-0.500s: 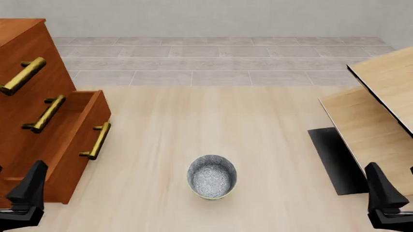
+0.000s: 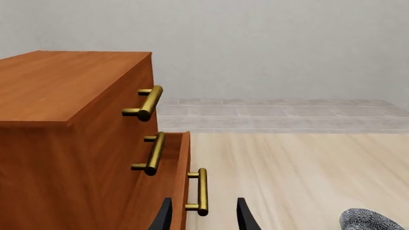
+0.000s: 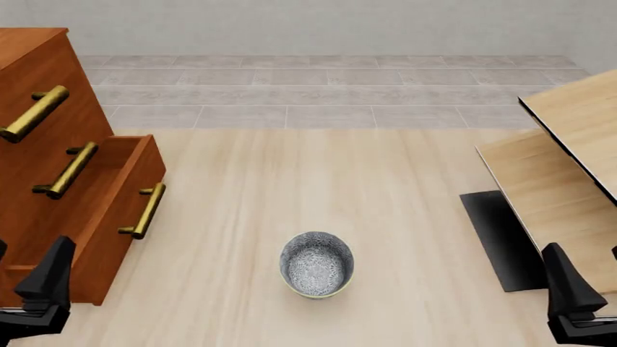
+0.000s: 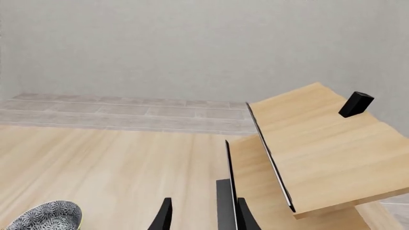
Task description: Close the bottom drawer of the cabinet.
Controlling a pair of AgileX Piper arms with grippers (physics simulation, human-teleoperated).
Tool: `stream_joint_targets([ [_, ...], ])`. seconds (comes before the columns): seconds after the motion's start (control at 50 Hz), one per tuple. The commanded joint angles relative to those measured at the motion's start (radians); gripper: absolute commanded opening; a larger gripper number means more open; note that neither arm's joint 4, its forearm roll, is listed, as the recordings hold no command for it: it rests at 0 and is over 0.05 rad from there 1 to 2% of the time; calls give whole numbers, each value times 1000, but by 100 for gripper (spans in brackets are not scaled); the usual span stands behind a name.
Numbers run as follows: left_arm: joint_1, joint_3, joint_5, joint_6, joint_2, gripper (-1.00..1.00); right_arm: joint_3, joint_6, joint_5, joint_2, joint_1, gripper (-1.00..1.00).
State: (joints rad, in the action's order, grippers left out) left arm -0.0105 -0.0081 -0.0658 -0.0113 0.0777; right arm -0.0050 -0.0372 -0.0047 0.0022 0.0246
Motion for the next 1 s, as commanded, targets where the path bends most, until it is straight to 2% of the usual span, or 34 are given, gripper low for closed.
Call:
stream_joint_targets([
  [0.02, -33, -2, -179, -81, 250, 100, -1, -16, -1, -1, 10, 100],
  [0.1, -47, -12, -210, -100, 297, 100, -1, -19, 0, -1, 11, 100],
  [0.12, -92, -31, -307, -123, 456, 100, -3, -25, 2, -1, 12, 100],
  [0.3, -152, -40, -433, -147, 612, 100, -3, -32, 3, -1, 15, 100],
  [0.34, -190, -47, -481, -165, 693, 100, -1, -34, 2, -1, 15, 100],
  [0.5, -217, -41, -575, -175, 795, 100, -1, -37, 2, -1, 17, 100],
  [0.62, -254, -42, -667, -186, 931, 100, 0, -38, 2, -1, 17, 100],
  [0.68, -263, -53, -678, -201, 980, 100, -1, -39, 1, -1, 17, 100],
  [1.0, -281, -66, -855, -248, 1204, 100, -2, -44, 2, -1, 18, 100],
])
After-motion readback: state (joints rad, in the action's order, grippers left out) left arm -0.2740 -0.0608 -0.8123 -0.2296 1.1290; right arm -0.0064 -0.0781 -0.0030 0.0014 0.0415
